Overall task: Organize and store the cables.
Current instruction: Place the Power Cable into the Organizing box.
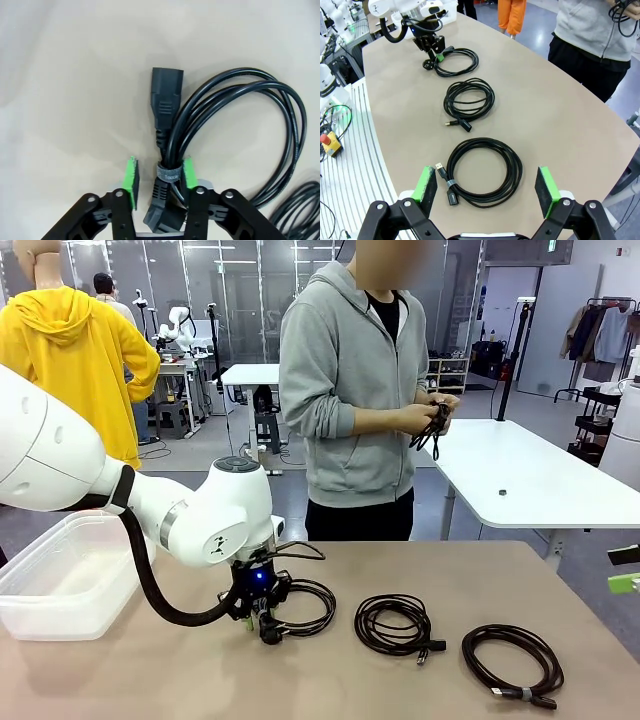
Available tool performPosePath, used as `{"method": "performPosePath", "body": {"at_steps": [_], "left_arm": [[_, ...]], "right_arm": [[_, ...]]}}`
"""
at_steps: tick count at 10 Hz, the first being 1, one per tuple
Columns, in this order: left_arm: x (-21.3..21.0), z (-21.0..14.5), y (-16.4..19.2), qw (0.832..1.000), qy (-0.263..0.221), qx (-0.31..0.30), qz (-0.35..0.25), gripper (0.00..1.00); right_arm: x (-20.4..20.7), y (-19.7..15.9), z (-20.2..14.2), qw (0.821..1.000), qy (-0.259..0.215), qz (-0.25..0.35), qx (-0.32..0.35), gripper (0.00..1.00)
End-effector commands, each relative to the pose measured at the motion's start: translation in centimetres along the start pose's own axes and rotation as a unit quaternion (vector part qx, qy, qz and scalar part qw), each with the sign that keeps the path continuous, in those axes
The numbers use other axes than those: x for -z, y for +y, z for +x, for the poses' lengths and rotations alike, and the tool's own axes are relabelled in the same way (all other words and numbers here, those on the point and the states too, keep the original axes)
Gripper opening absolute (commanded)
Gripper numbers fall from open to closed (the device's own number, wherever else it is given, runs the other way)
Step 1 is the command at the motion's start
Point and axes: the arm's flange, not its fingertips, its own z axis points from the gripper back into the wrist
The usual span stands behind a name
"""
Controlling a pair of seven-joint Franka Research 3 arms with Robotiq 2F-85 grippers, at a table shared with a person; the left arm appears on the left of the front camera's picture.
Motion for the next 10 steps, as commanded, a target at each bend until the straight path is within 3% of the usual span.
{"method": "performPosePath", "body": {"at_steps": [1, 2, 5, 6, 8, 10], "left_arm": [[0.0, 0.2, -0.3, 1.000, 0.005, 0.005, 0.001, 0.04], [0.0, 0.3, -0.5, 1.000, 0.006, 0.008, 0.001, 0.00], [-1.4, 0.6, -0.4, 0.999, 0.007, 0.038, -0.007, 0.00], [-3.7, 1.1, -0.3, 0.997, 0.003, 0.083, -0.007, 0.11], [-9.7, 2.2, 0.5, 0.991, -0.035, 0.132, -0.006, 0.11], [-11.7, 2.1, 0.9, 0.986, -0.035, 0.164, -0.005, 0.11]], "right_arm": [[-0.1, 0.0, 0.1, 1.000, -0.011, -0.002, -0.007, 1.00], [-0.1, 0.0, 0.1, 1.000, -0.011, -0.002, -0.007, 1.00], [-0.1, 0.0, 0.1, 1.000, -0.011, -0.002, -0.007, 1.00], [-0.1, 0.0, 0.1, 1.000, -0.011, -0.002, -0.007, 1.00], [-0.1, 0.0, 0.1, 1.000, -0.011, -0.002, -0.007, 1.00], [-0.1, 0.0, 0.1, 1.000, -0.011, -0.002, -0.007, 1.00]]}}
